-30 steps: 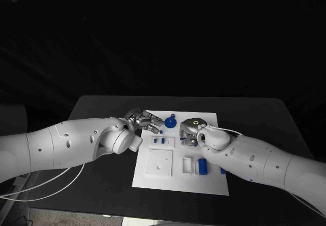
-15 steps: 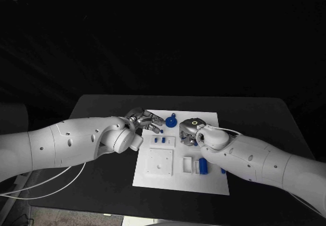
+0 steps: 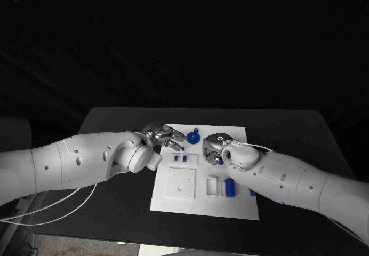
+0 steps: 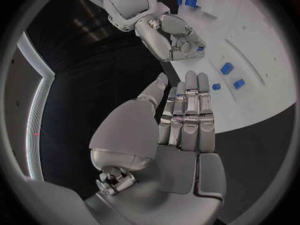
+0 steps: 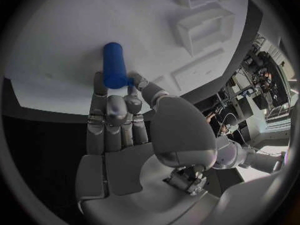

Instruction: Assemble the parts on the task board

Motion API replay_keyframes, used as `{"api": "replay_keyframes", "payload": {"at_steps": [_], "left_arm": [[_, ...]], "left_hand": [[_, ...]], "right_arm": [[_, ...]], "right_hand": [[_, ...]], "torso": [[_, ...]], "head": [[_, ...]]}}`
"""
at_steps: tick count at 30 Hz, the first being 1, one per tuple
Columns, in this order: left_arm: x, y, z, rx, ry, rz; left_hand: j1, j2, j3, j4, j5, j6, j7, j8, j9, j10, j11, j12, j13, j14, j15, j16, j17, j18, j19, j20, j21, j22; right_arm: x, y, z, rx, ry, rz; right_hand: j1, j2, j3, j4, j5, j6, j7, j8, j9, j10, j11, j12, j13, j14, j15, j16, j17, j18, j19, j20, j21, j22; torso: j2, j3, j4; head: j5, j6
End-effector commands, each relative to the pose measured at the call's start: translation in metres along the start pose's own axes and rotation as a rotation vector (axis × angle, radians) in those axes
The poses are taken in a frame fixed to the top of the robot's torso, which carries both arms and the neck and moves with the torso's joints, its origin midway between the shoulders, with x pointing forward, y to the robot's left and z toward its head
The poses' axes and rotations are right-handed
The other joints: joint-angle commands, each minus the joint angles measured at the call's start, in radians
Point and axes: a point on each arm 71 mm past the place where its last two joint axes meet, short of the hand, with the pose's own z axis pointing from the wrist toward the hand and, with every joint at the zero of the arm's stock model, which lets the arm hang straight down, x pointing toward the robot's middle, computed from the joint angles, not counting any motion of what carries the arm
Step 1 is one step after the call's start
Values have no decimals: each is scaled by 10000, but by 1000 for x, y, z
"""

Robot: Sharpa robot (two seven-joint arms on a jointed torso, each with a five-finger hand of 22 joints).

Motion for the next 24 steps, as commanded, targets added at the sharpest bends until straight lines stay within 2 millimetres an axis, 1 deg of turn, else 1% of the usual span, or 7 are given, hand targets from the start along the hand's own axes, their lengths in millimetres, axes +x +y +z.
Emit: {"api": "replay_keyframes", "payload": {"at_steps": [1,6,12,15,18,20,24], "left_arm": [[2,-1,0,49,185,29],[2,-1,0,39,191,29],[2,-1,0,34,184,30],[1,-1,0,35,179,29],[1,-1,0,35,176,29],[1,-1,0,36,172,28],[0,0,0,33,161,26]], "left_hand": [[87,10,-59,-10,36,-66,-2,-7,-10,-77,0,-34,-10,31,35,-41,9,-147,25,14,39,-16],[84,10,-61,-8,36,-90,4,-11,-12,-88,4,-33,-9,26,37,-40,8,-147,18,18,38,-25],[83,6,-65,-10,37,-108,10,-6,-10,-105,11,-32,-9,23,40,-39,8,-144,18,20,44,-40],[83,6,-65,-10,37,-108,10,-6,-10,-105,11,-32,-9,23,40,-39,8,-144,18,20,44,-40],[83,6,-65,-10,37,-108,10,-6,-10,-105,11,-32,-9,23,40,-39,8,-144,18,20,44,-40],[83,6,-65,-10,37,-108,10,-6,-10,-105,11,-32,-9,23,40,-39,8,-144,18,20,44,-40],[83,6,-65,-10,37,-108,10,-6,-10,-105,11,-32,-9,23,40,-39,8,-144,18,20,44,-40]], "right_arm": [[8,-4,-2,91,361,-183],[7,-4,-4,-28,153,-67],[5,-4,-6,-145,-144,31],[3,-4,-8,-235,-335,90],[1,-3,-9,-339,-556,159],[-1,-3,-11,-409,-705,208],[-5,-3,-14,-499,-937,278]], "right_hand": [[39,-248,-15,-119,2,-433,145,-65,-58,-84,48,-43,-32,-61,69,-45,-35,-103,-4,-31,15,45],[126,-448,-192,-256,343,-741,189,-66,-58,-172,78,-88,-121,-117,96,-120,-108,-83,-14,-15,-26,37],[204,-458,-393,-503,590,-929,213,-65,-57,-669,103,-651,-687,-470,132,-579,-491,-121,-220,10,-189,32],[262,-402,-414,-683,501,-945,164,-80,-61,-1294,61,-2045,-2117,-1175,126,-1796,-1512,-231,-575,5,-475,-57],[311,-435,-261,-747,403,-837,166,-67,-51,-1414,50,-3118,-3327,-1455,114,-2076,-1871,-437,-790,-125,-641,-55],[318,-556,46,-805,294,-803,100,-30,-34,-891,151,-4792,-5231,-1598,129,-2262,-2218,-516,-997,-156,-737,51],[295,-500,309,-732,294,-773,217,-67,-48,-447,284,-7335,-8041,-1519,230,-2390,-2742,-507,-1031,-128,-717,201]], "torso": [[0,-1,-1],[1,-7,-11],[-1,-11,-19],[-4,-16,-19],[0,-11,-18],[-1,-7,-14],[-3,-11,-18]], "head": [[1,-4],[9,-7],[13,-3],[15,-6],[14,-3],[6,5],[15,2]]}}
